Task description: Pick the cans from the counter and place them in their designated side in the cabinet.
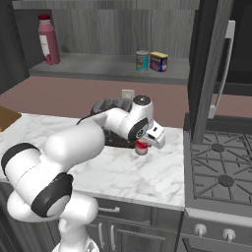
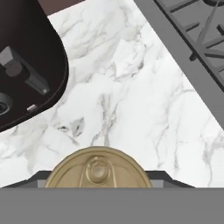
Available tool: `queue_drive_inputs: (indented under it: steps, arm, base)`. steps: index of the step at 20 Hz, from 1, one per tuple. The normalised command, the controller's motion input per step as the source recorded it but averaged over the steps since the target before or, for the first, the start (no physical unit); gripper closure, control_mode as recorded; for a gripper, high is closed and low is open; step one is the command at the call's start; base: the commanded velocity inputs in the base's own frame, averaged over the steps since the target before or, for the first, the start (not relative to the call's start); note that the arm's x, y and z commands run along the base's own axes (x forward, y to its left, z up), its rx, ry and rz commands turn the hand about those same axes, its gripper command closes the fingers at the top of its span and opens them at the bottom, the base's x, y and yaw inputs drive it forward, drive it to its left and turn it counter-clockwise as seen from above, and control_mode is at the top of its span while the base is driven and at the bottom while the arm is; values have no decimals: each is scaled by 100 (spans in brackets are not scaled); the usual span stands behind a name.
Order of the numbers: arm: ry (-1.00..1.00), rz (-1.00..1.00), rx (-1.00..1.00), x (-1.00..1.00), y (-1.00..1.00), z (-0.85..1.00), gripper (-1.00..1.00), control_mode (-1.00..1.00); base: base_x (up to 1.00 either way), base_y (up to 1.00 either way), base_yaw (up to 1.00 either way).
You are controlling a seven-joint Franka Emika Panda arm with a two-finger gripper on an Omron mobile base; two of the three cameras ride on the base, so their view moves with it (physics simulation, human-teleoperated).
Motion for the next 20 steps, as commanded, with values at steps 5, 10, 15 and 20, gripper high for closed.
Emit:
queue_drive_inputs:
  steps: [5,10,15,20]
  arm:
    - [-5,0,0,0,0,37,100,-100]
    - [-5,0,0,0,0,36,100,-100]
    - [-5,0,0,0,1,34,100,-100]
    - [-5,0,-2,0,0,34,100,-100]
  base:
    - [0,0,0]
    - [0,0,0]
    - [0,0,0]
    - [0,0,0]
